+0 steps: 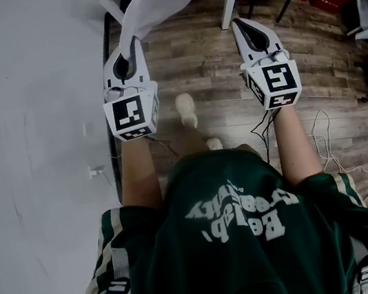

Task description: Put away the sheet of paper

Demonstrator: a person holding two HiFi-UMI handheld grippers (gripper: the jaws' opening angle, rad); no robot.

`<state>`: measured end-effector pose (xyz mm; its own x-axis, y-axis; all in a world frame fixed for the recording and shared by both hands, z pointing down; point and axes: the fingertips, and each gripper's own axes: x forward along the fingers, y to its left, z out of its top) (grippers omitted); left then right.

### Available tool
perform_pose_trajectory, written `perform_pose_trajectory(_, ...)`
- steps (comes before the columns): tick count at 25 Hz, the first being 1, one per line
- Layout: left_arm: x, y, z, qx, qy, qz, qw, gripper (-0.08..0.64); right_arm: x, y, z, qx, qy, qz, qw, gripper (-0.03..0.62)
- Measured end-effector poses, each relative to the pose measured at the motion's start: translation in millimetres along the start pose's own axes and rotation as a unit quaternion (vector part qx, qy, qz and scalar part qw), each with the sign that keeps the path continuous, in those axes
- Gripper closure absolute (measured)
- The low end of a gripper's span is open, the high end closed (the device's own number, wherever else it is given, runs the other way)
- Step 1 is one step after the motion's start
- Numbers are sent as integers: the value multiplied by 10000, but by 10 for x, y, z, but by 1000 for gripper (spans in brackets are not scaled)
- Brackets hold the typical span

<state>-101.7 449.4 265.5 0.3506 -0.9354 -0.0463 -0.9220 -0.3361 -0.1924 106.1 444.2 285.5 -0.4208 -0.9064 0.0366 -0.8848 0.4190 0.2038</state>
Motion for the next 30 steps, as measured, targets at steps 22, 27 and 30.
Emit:
perform_pose_trajectory(22,2154,1293,-414,72,132,-515,9986,558,2322,-485,78,-20,149,-388,9991,598)
perform_pose_trajectory(27,2479,1459,-532,91,178,-669,9976,558,2655,-550,38,44,182,-481,9987,598)
perform_pose_trajectory(30,2633,1523,-591,98,199,-762,9968,558,2819,-574,8,9,234,-519,9984,598)
